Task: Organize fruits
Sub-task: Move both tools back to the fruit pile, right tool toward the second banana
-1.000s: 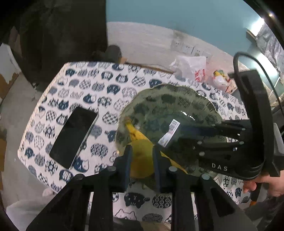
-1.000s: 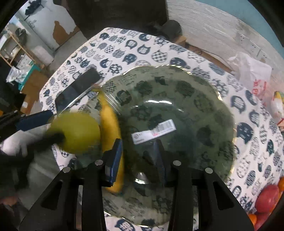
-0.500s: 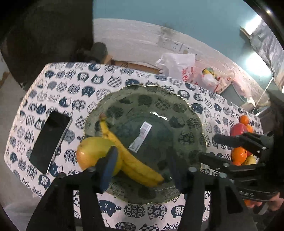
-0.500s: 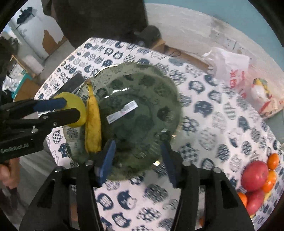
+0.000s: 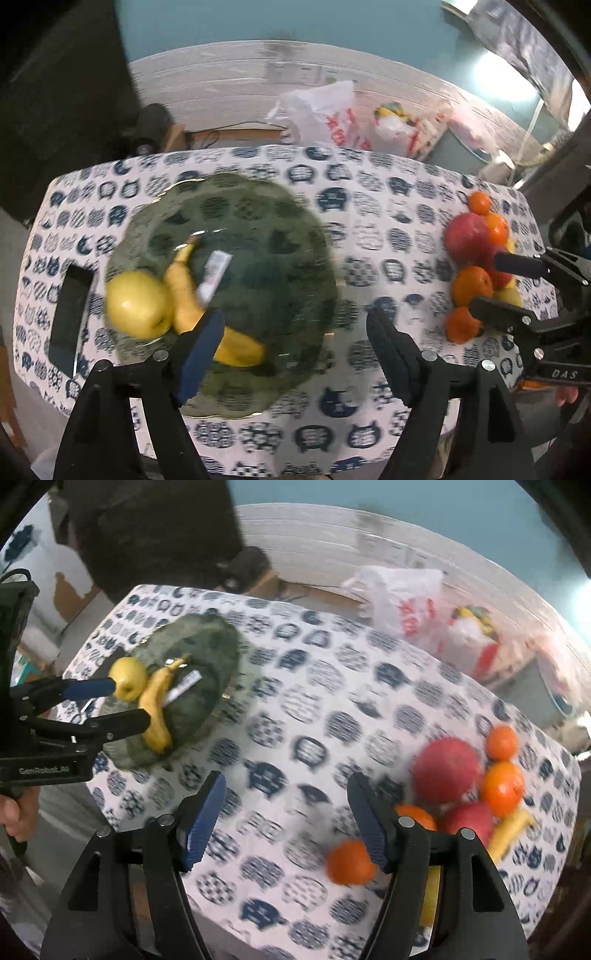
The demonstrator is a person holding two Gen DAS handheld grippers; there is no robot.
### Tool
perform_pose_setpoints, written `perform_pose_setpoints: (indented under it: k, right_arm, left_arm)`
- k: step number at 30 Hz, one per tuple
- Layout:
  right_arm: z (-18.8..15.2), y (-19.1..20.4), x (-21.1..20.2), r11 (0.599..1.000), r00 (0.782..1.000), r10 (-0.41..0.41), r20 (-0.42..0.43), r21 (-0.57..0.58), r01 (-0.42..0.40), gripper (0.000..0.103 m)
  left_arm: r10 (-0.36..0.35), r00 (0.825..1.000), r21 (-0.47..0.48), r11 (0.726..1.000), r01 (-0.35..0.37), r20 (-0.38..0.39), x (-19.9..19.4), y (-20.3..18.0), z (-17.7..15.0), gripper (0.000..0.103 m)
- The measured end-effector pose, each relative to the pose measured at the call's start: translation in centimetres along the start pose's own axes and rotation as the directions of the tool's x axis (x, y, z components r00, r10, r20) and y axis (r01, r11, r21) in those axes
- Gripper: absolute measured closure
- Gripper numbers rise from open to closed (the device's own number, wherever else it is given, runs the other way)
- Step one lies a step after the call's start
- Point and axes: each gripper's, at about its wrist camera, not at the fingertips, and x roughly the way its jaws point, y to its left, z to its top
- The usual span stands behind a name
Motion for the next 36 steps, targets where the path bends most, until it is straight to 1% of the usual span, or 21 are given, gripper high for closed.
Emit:
perform_pose_setpoints:
  k: [3, 10, 16, 19, 22, 28, 34, 36]
  right_arm:
    - [-1.3, -2.2, -0.9, 0.999, 1.0, -0.025, 0.006, 0.032, 0.025, 0.03]
    - [-4.1, -7.5, -2.6, 0.99, 0.997, -0.079, 0.002, 0.121, 0.078, 0.03]
    - [-6.9, -12.1, -3.9, 0.97, 0.992, -0.123, -0.012, 0.211, 0.123, 0.029]
    - [-8.0, -13.9, -4.4, 0.959, 0.99, -0.14, -0.016, 0.246, 0.14, 0.029]
    - [-8.8, -15.3, -4.6, 0.951, 0.987, -0.158, -0.021, 0.267, 0.158, 0.029]
    - [-9.9, -17.8, -4.8, 0.932, 0.983, -0.177, -0.043, 0.315, 0.181, 0.028]
    - [-10.5, -20.3, -3.4, 0.906, 0.979, -0.189, -0.082, 0.371, 0.206, 0.027]
    - [-10.8, -21.0, -2.8, 0.898, 0.977, -0.19, -0.094, 0.385, 0.211, 0.027]
  left_arm:
    - [-0.011, 1.0, 0.04, 0.999, 0.012, -0.015, 0.3, -2.4, 0.3, 0.022]
    - [-0.048, 0.998, 0.123, 0.991, 0.054, -0.045, 1.1, -7.6, 0.5, 0.022]
    - [-0.073, 0.995, 0.178, 0.981, 0.084, -0.065, 1.8, -11.4, 0.7, 0.022]
    - [-0.085, 0.994, 0.199, 0.975, 0.098, -0.073, 2.1, -13.1, 1.0, 0.021]
    - [-0.092, 0.993, 0.214, 0.971, 0.107, -0.081, 2.5, -14.6, 1.2, 0.016]
    - [-0.094, 0.99, 0.244, 0.963, 0.116, -0.102, 3.8, -17.1, 1.4, 0.016]
    - [-0.108, 0.983, 0.246, 0.959, 0.142, -0.145, 6.4, -19.2, 1.9, 0.016]
    - [-0.103, 0.983, 0.255, 0.957, 0.14, -0.154, 7.3, -19.9, 1.9, 0.016]
